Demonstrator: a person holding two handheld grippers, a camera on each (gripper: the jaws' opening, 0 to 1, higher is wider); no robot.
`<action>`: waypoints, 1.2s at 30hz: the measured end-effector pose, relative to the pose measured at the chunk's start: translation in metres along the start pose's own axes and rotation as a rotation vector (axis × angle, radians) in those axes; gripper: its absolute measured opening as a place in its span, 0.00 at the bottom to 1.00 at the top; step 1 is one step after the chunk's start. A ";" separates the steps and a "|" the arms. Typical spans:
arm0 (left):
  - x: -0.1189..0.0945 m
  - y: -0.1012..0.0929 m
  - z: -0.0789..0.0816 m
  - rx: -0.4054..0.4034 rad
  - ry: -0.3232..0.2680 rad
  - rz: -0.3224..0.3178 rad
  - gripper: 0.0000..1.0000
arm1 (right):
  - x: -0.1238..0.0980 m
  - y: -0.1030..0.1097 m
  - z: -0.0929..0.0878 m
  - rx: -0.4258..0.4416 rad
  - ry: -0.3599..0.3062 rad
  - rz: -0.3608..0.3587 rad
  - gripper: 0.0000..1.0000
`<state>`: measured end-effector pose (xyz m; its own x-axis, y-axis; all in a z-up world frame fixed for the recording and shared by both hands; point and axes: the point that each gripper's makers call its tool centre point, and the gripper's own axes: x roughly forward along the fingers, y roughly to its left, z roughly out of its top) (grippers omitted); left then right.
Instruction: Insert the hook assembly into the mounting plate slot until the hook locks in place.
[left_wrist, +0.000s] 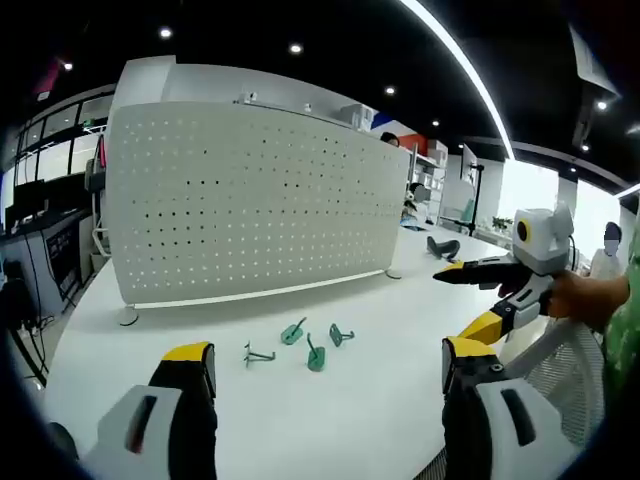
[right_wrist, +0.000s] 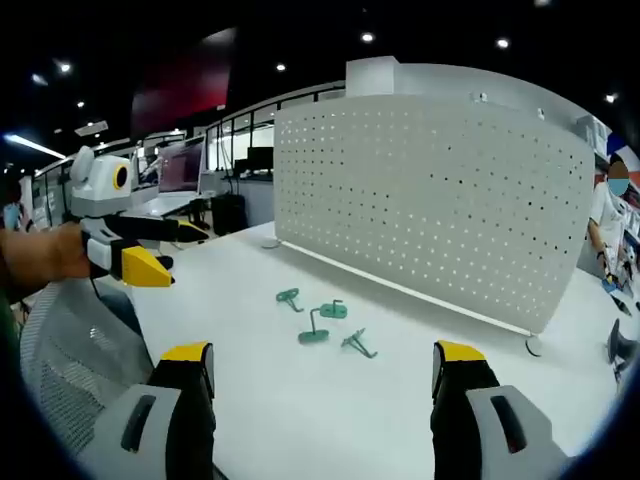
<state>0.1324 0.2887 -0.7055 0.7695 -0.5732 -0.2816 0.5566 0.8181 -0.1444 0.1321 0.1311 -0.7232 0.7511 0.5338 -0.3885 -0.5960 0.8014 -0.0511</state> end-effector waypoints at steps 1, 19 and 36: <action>0.000 0.000 0.000 0.000 0.001 0.000 0.96 | 0.000 0.000 0.000 0.000 0.001 0.000 0.91; 0.002 -0.002 -0.003 0.003 0.016 -0.007 0.96 | -0.001 -0.001 0.000 0.003 0.000 -0.003 0.91; 0.003 -0.003 -0.005 0.004 0.026 -0.013 0.95 | 0.001 0.001 -0.003 -0.002 0.015 0.007 0.91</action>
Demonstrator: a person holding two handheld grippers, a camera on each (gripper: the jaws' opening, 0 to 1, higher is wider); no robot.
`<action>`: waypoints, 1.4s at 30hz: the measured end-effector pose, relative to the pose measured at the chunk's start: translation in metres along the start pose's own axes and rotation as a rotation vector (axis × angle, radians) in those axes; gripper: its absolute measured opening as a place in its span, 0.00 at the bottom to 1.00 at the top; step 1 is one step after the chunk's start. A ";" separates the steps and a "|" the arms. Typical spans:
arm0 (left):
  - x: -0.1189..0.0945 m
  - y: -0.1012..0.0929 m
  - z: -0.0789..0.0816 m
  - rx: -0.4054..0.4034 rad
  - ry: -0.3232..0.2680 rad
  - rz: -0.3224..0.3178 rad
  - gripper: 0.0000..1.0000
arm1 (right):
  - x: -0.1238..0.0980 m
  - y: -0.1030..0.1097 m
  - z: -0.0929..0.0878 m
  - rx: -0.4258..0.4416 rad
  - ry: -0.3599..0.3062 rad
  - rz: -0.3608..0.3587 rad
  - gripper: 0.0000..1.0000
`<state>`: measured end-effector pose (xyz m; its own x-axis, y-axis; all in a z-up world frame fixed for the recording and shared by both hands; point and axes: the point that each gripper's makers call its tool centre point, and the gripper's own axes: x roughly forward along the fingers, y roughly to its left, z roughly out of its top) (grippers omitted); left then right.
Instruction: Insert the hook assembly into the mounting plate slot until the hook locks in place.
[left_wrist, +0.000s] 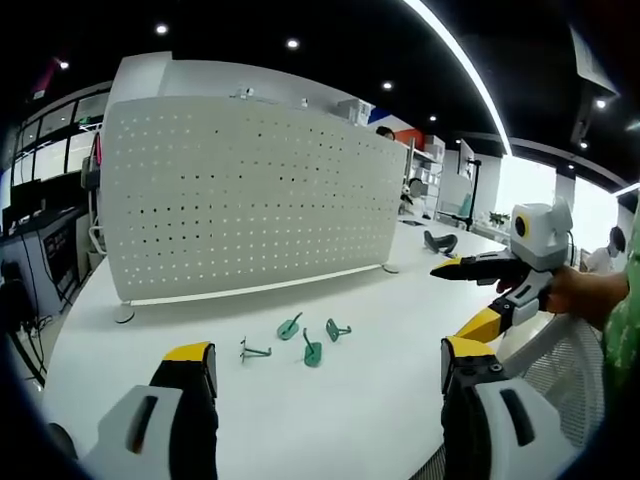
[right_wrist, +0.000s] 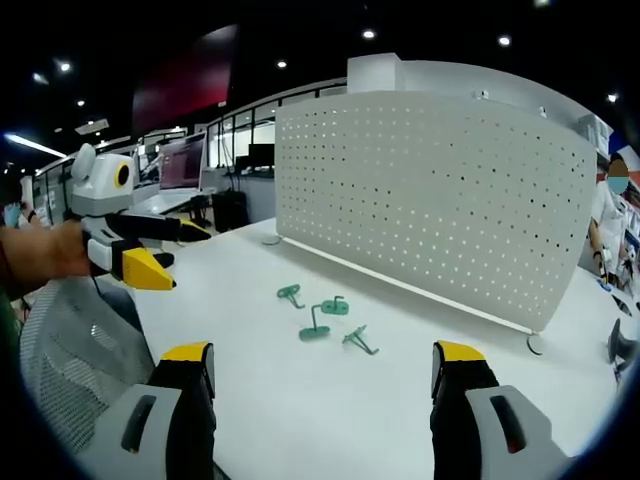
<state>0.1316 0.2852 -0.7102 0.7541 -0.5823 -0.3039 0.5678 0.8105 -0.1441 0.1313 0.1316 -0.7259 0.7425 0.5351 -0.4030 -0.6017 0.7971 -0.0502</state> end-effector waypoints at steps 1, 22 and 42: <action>0.000 0.000 0.000 0.000 0.001 0.000 0.95 | 0.000 0.000 0.000 0.000 0.000 0.000 0.91; 0.001 -0.001 -0.001 0.000 0.006 -0.004 0.93 | -0.001 -0.002 0.000 0.003 -0.002 -0.006 0.91; 0.017 -0.005 0.003 0.000 0.031 -0.051 0.78 | -0.002 -0.004 0.003 0.012 -0.012 -0.015 0.90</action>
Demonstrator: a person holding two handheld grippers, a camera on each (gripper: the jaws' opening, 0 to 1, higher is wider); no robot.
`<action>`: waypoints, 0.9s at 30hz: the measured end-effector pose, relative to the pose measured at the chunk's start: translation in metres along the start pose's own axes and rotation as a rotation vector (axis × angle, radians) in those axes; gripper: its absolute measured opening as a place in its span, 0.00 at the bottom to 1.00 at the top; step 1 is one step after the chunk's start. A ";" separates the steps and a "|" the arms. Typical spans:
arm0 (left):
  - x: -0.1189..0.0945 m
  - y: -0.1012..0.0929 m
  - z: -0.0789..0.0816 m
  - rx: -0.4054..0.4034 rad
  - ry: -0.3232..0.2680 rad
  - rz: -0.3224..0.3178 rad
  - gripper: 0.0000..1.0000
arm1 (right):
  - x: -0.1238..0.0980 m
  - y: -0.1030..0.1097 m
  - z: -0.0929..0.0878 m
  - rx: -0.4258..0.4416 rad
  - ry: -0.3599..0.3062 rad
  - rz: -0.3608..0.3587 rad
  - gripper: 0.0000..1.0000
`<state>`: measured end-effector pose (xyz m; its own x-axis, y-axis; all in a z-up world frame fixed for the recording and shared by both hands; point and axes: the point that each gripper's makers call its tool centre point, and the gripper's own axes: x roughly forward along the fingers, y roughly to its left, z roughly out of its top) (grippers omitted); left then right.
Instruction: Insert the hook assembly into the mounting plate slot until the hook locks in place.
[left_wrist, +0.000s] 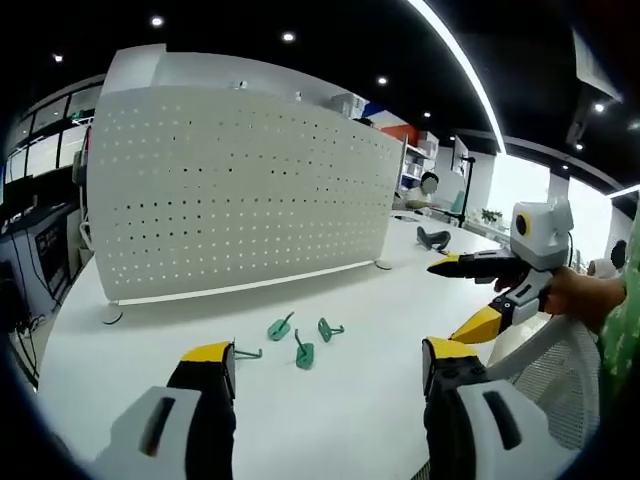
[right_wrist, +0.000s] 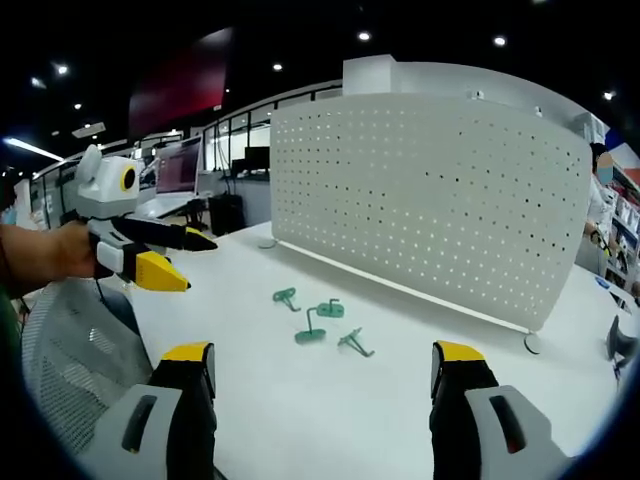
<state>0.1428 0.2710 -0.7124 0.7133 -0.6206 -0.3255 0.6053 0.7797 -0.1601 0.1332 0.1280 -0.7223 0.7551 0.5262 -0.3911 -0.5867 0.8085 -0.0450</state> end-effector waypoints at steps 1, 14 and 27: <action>0.002 -0.001 0.000 0.004 0.005 -0.008 0.77 | 0.000 0.000 0.000 0.000 0.000 -0.001 0.90; 0.038 0.004 0.006 -0.022 0.041 -0.054 0.70 | -0.001 -0.003 0.002 0.010 -0.009 -0.004 0.90; 0.077 0.010 -0.008 0.010 0.116 -0.068 0.57 | -0.001 -0.002 0.001 0.018 -0.006 0.002 0.89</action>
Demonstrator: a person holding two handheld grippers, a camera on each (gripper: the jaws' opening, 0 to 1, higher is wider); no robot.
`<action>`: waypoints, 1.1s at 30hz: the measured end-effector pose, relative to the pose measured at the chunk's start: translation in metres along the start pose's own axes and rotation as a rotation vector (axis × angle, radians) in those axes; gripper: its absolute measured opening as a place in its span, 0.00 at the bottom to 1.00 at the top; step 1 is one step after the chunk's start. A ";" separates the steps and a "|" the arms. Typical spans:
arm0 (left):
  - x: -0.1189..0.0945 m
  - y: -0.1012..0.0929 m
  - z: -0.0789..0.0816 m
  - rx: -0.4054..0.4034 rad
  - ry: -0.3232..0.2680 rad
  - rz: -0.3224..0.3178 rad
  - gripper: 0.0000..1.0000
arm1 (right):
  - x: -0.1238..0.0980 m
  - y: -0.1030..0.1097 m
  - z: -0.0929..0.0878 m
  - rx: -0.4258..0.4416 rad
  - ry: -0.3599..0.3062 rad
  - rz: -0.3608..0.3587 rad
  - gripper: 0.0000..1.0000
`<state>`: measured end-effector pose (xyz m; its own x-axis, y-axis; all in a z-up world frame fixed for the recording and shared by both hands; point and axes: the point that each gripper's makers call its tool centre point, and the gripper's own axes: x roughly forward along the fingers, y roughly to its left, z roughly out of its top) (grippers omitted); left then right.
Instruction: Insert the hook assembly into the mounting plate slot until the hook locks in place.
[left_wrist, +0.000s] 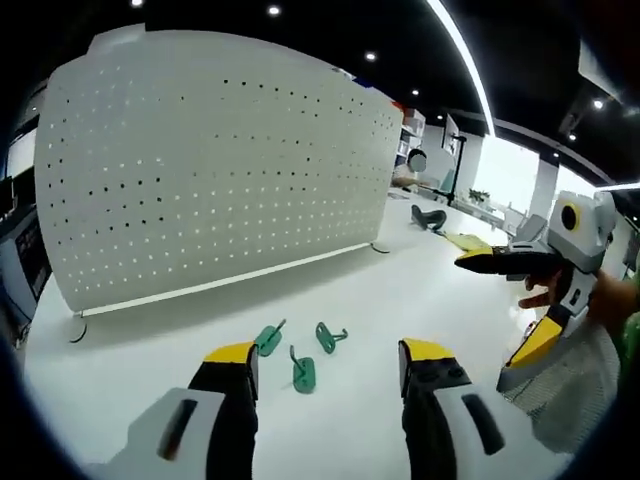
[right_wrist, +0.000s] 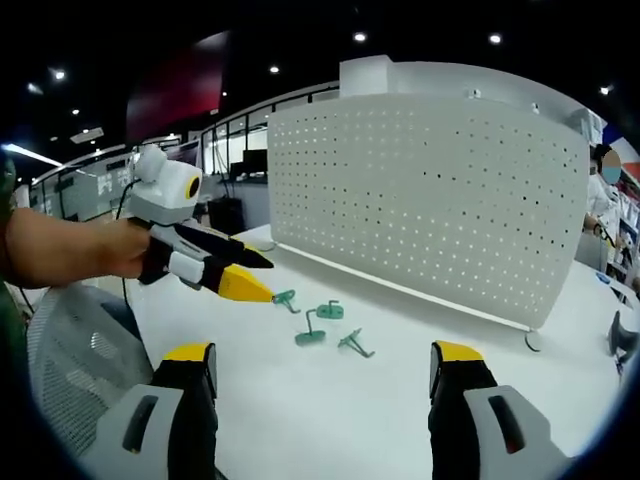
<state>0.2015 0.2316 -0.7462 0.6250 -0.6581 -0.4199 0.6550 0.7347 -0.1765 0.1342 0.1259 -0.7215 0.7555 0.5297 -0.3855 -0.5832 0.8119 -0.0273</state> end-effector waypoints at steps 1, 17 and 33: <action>0.002 0.000 -0.001 0.001 0.004 -0.001 0.56 | 0.000 0.000 0.000 0.000 0.001 0.000 0.89; 0.028 0.015 -0.022 0.008 0.095 -0.002 0.45 | 0.001 0.002 -0.003 0.001 0.013 0.010 0.89; 0.048 0.023 -0.033 0.012 0.154 -0.012 0.36 | 0.002 0.002 -0.003 0.007 0.016 0.011 0.88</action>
<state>0.2328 0.2224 -0.7995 0.5452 -0.6334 -0.5492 0.6680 0.7240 -0.1718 0.1334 0.1275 -0.7249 0.7442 0.5348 -0.4001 -0.5893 0.8078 -0.0163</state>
